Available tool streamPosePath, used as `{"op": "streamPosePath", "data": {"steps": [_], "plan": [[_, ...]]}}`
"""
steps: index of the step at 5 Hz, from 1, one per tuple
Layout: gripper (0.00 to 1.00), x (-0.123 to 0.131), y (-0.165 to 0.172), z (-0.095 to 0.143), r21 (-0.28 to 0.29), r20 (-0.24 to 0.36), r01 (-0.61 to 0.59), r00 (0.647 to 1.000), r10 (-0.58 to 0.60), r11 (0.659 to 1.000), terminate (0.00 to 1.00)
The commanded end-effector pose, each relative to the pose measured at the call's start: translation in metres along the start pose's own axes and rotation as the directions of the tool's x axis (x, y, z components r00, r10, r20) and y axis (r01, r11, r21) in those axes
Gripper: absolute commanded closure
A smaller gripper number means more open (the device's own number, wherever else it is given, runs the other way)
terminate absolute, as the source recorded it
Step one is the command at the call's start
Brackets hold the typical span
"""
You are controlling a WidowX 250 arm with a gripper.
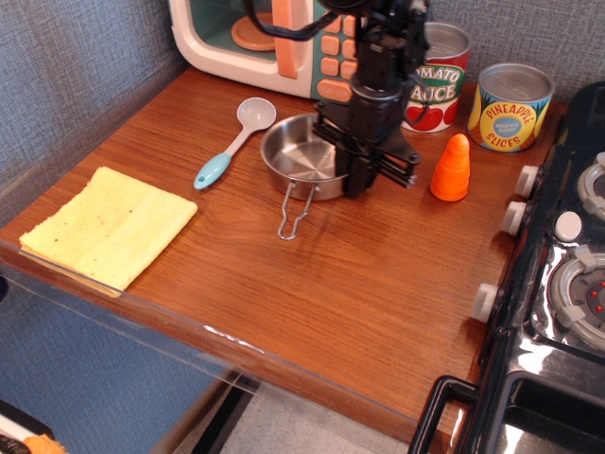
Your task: Place the pot to the right of the ladle.
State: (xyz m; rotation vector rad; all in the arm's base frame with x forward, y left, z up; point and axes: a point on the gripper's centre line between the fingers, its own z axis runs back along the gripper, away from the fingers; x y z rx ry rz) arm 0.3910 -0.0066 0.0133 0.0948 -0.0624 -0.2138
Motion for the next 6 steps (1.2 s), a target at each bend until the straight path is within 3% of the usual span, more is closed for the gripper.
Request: {"op": "streamPosePath", "data": {"steps": [1, 2, 3, 4, 6], "plan": [[0.00, -0.004, -0.001, 0.036, -0.056, 0.092, 0.044, 0.995, -0.039, 0.997, 0.00], [0.00, -0.005, 0.002, 0.068, -0.084, 0.169, 0.041, 0.985, -0.026, 0.996, 0.00], [0.00, -0.022, 0.018, 0.105, -0.106, 0.210, -0.030, 0.976, 0.051, 0.994, 0.00], [0.00, -0.045, 0.039, 0.121, -0.114, 0.182, -0.107, 0.975, 0.127, 0.988, 0.00], [0.00, -0.074, 0.062, 0.114, -0.136, 0.119, -0.144, 0.980, 0.161, 0.980, 0.00]]}}
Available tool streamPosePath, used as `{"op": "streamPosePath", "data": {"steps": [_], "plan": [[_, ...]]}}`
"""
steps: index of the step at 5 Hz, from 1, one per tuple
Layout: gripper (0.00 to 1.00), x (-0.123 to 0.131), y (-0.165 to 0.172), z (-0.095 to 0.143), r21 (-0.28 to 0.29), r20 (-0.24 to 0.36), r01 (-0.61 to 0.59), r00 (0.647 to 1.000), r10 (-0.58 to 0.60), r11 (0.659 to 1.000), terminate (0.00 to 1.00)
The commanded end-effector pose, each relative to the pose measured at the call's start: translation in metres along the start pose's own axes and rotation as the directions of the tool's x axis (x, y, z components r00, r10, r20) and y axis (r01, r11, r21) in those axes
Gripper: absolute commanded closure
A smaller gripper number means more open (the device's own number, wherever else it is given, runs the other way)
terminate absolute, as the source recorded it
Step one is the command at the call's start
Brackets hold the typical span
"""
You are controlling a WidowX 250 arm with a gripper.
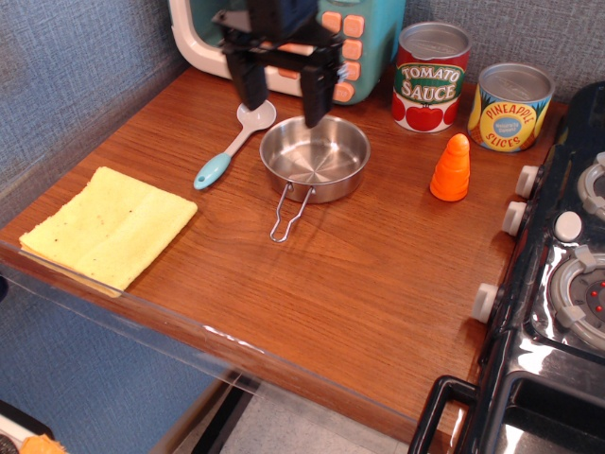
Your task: Place the pot to the right of the ladle.
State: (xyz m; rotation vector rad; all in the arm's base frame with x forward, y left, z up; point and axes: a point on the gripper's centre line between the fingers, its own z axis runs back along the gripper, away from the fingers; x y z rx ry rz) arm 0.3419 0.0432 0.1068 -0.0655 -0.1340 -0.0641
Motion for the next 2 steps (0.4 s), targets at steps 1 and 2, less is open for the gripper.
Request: {"op": "streamPosePath", "data": {"steps": [1, 2], "plan": [[0.00, -0.0160, 0.0136, 0.0257, 0.016, 0.050, 0.008, 0.999, -0.008, 1.000, 0.00], [0.00, -0.0160, 0.0136, 0.0257, 0.016, 0.050, 0.008, 0.999, -0.008, 1.000, 1.00]]}}
